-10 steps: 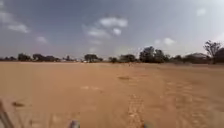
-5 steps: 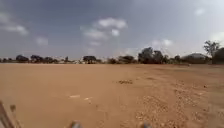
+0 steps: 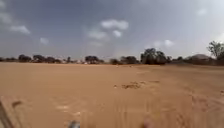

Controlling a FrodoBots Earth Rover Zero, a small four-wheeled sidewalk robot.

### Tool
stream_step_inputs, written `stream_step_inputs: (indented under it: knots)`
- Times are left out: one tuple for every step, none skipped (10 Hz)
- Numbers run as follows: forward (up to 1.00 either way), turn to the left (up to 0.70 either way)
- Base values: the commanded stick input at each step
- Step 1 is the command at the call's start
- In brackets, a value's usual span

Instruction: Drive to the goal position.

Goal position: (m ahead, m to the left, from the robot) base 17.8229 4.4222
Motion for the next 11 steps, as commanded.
stream_step_inputs:
  knots:
    - [1.0, 0.0]
    - [1.0, 0.0]
    - [1.0, 0.0]
    - [1.0, 0.0]
    - [1.0, 0.0]
    - [1.0, 0.0]
    - [1.0, 0.0]
    - [1.0, 0.0]
    - [1.0, 0.0]
    - [1.0, 0.0]
    - [1.0, 0.0]
